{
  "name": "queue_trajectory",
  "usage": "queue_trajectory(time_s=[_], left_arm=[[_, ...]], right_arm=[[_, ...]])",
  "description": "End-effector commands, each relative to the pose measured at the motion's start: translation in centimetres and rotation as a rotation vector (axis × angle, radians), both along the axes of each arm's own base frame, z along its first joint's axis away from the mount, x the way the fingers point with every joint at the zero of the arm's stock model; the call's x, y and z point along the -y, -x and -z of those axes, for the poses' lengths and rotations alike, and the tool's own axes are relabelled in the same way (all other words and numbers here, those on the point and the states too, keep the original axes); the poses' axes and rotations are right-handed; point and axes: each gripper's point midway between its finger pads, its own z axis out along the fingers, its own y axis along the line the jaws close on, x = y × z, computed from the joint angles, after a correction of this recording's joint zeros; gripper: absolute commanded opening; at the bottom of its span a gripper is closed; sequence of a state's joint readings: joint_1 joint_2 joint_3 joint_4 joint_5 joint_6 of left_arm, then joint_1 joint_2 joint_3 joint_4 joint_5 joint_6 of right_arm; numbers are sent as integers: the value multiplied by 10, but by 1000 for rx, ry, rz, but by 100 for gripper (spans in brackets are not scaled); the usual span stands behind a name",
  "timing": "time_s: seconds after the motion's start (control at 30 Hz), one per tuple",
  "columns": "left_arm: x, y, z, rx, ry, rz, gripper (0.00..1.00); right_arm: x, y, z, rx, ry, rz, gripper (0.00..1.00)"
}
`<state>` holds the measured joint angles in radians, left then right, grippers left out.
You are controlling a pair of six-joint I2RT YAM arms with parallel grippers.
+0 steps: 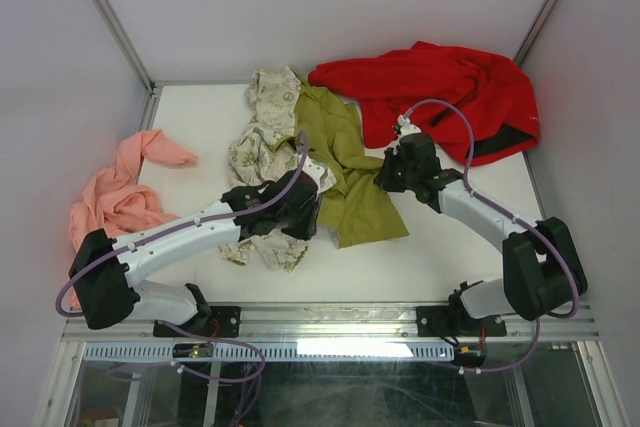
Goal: Zip up the jacket
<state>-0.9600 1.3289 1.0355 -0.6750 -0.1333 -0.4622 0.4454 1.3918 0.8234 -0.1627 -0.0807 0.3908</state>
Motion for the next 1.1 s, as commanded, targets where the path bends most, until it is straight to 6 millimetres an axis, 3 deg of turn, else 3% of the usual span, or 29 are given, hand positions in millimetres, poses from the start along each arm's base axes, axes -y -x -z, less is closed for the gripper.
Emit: queue_trajectory(time_s=[0.0, 0.2, 0.4, 0.67, 0.77, 0.83, 0.87, 0.97, 1.07], left_arm=[[-16, -5, 1, 15, -18, -112, 33], [-29, -66, -21, 204, -126, -260, 61], [-59, -102, 5, 202, -275, -332, 68], [-61, -116, 26, 188, -354, -315, 69], [-70, -129, 27, 201, -360, -358, 58], [-73, -132, 22, 208, -366, -366, 40], [-73, -130, 18, 202, -361, -363, 26], [-76, -113, -5, 184, -319, -343, 4], [-84, -84, -32, 175, -255, -306, 0]], right_arm=[[3, -16, -10, 54, 28, 9, 2], [2, -9, 6, 19, 29, -9, 3], [2, -8, 4, 33, 21, -14, 3], [4, -10, 5, 35, 26, -9, 4], [4, -12, 6, 35, 18, -9, 4], [2, -14, 5, 36, 12, -10, 4], [3, -15, 5, 37, 13, -7, 4], [7, -23, 0, 47, 13, 8, 4], [15, -34, -9, 67, 12, 40, 4]])
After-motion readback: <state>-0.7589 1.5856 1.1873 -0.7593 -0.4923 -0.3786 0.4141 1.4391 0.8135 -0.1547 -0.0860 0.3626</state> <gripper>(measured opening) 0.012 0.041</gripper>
